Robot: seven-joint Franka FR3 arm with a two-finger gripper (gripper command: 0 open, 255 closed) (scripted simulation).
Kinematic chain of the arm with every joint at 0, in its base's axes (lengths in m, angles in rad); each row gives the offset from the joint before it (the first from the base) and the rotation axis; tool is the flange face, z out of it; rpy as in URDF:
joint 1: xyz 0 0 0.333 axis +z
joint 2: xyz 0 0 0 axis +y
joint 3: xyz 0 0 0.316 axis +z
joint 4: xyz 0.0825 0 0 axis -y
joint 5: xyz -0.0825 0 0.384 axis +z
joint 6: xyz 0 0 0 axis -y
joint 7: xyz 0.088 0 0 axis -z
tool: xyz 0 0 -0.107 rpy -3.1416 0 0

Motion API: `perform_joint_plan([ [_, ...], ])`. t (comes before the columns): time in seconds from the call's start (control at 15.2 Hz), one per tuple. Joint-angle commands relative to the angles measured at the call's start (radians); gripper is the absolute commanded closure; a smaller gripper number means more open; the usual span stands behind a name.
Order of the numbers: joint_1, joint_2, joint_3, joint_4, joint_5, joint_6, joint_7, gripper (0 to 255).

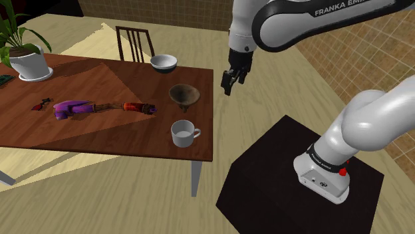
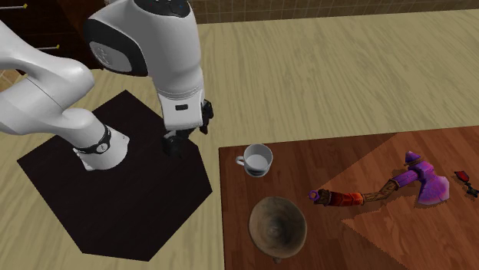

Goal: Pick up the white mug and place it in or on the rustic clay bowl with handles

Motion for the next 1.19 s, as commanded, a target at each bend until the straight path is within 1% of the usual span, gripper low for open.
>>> perform_joint_plan([
  [0.0, 0.004, 0.061, 0.028, 0.014, -0.003, 0.046, 0.039, 0],
  [0.33, 0.012, 0.241, 0.096, 0.08, -0.047, 0.148, 0.149, 0],
  [0.66, 0.032, 0.437, 0.14, 0.178, -0.135, 0.224, 0.276, 0],
  [0.92, 0.072, 0.599, 0.145, 0.28, -0.222, 0.26, 0.376, 0],
  [1.12, 0.116, 0.718, 0.134, 0.37, -0.281, 0.273, 0.441, 0],
])
